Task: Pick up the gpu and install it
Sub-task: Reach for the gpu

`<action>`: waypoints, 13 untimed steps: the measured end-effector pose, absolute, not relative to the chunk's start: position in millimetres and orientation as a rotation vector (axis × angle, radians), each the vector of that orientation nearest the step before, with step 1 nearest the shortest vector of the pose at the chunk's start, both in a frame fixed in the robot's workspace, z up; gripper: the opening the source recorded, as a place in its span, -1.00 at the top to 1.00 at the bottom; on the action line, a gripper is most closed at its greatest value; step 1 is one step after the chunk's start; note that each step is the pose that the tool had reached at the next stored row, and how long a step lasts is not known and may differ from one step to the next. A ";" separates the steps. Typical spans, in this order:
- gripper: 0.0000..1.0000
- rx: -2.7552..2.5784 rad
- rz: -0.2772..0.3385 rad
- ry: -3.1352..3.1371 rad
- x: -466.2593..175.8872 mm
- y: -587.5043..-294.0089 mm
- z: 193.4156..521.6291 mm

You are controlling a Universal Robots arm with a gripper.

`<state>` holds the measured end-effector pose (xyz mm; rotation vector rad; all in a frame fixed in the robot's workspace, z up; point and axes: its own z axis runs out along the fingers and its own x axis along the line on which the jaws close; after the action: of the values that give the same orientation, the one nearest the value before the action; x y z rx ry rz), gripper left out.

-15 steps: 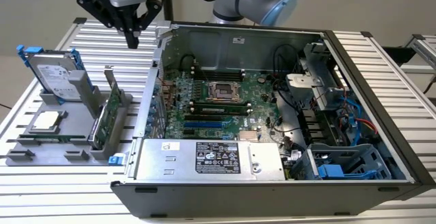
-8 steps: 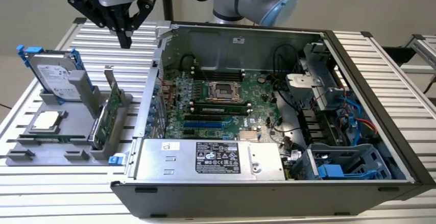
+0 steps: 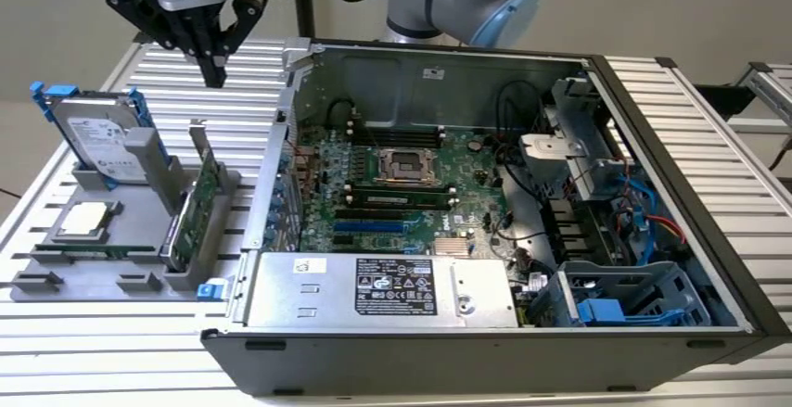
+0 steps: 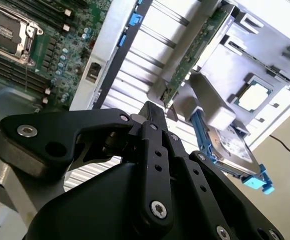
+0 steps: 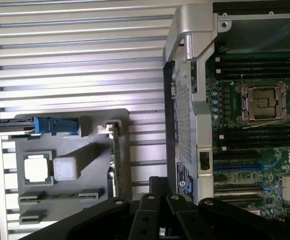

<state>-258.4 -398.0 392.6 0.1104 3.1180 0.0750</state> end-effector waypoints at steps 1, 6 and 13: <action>1.00 0.110 0.075 3.118 -260.0 -398.0 392.6; 1.00 0.110 0.075 3.118 -267.9 -398.0 392.6; 1.00 0.110 0.075 3.118 -278.9 -398.0 392.6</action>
<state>-278.9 -398.0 392.6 0.1104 3.1181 0.0749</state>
